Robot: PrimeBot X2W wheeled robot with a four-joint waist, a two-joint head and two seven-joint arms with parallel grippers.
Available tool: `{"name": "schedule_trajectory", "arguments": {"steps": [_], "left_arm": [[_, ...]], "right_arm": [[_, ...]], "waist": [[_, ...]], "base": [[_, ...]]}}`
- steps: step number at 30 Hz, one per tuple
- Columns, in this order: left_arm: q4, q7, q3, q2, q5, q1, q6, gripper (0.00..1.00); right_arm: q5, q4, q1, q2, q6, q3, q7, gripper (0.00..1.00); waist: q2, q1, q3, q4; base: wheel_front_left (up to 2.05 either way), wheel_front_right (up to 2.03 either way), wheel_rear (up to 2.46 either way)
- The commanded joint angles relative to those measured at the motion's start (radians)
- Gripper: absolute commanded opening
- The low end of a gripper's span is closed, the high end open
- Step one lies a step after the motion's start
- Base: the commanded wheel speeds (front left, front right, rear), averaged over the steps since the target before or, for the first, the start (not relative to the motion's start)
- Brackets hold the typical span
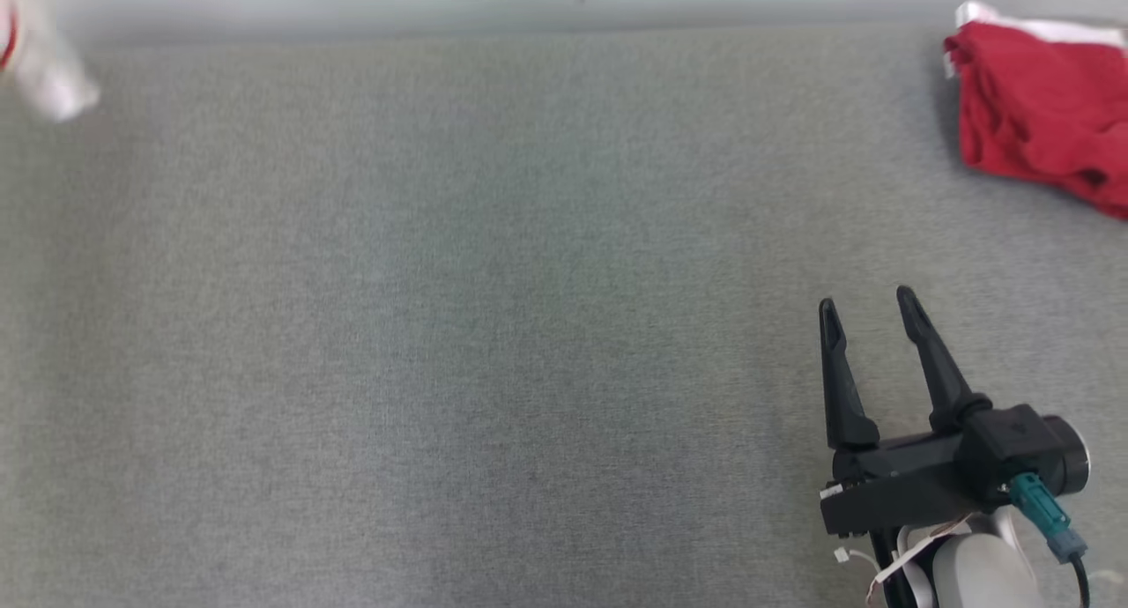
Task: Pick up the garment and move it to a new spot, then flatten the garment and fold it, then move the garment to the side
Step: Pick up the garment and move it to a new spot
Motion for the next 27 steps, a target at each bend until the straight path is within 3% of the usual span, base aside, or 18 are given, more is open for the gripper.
{"name": "schedule_trajectory", "arguments": {"steps": [1,9,17,27], "left_arm": [[-0.026,0.007,-0.008,-0.016,0.001,-0.019,-0.007,0.0],[-0.317,0.117,-0.134,-0.094,0.036,-0.04,-0.007,0.0],[-0.586,0.206,-0.233,-0.187,0.035,0.079,0.03,0.0],[-0.695,0.206,-0.289,-0.262,-0.024,0.376,0.086,0.0]], "right_arm": [[0.014,0.01,0.009,0.007,-0.002,0.002,-0.009,1.0],[0.047,0.073,0.008,0.014,-0.002,0.015,-0.046,1.0],[0.094,0.135,0.004,0.015,-0.002,0.027,-0.074,1.0],[0.104,0.151,-0.003,0.015,-0.002,0.022,-0.084,1.0]], "waist": [[0.0,0.0001,-0.03,-0.025],[0.0,0.0001,-0.043,-0.12],[0.0,0.0001,-0.036,-0.224],[0.0,0.0001,-0.025,-0.281]], "base": [[0.0,0.0,0.0],[0.0,0.0,0.0],[0.0,0.0,0.0],[0.0,0.0,0.0]]}}
